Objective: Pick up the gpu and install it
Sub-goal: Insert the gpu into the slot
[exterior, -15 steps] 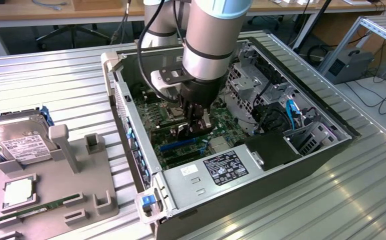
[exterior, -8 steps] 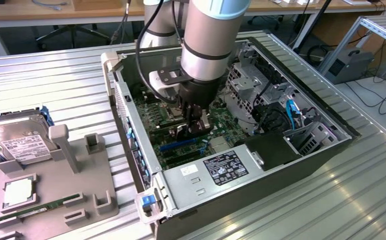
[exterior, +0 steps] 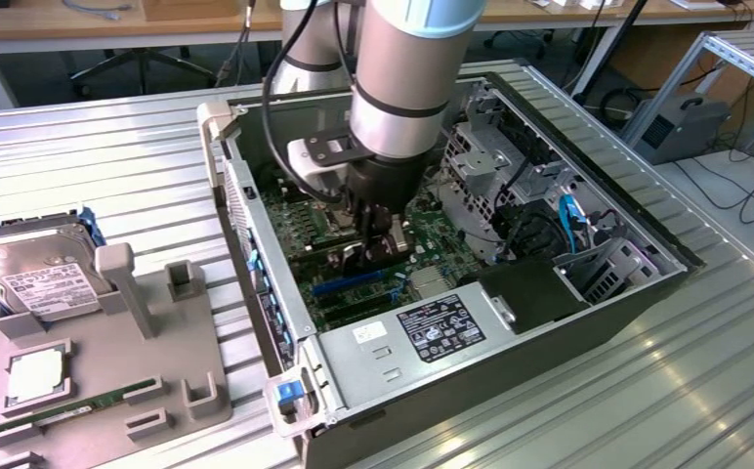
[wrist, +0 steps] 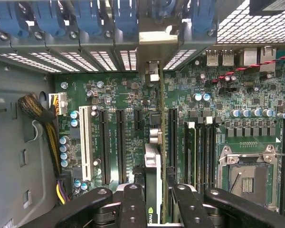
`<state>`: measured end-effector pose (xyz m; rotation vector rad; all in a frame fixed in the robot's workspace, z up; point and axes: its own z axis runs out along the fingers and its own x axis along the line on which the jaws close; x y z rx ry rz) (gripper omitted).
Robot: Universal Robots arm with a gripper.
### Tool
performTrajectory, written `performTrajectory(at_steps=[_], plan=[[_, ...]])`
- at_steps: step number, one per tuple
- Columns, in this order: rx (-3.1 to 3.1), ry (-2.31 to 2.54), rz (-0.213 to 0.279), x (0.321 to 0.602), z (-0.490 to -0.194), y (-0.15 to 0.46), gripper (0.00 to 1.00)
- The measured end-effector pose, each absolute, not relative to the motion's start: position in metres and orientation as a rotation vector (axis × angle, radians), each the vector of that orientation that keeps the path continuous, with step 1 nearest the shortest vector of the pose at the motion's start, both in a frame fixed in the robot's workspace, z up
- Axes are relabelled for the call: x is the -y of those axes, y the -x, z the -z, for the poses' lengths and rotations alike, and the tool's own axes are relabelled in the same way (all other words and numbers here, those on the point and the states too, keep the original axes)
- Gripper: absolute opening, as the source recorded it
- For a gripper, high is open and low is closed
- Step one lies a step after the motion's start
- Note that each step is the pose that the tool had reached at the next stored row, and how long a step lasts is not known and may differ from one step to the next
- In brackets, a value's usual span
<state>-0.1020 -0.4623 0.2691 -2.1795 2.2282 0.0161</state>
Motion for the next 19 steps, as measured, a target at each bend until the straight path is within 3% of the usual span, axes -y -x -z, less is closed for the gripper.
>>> performTrajectory(at_steps=[19], plan=[[-2.228,2.179,-0.015,0.4623,-0.2672,0.1066,0.27]])
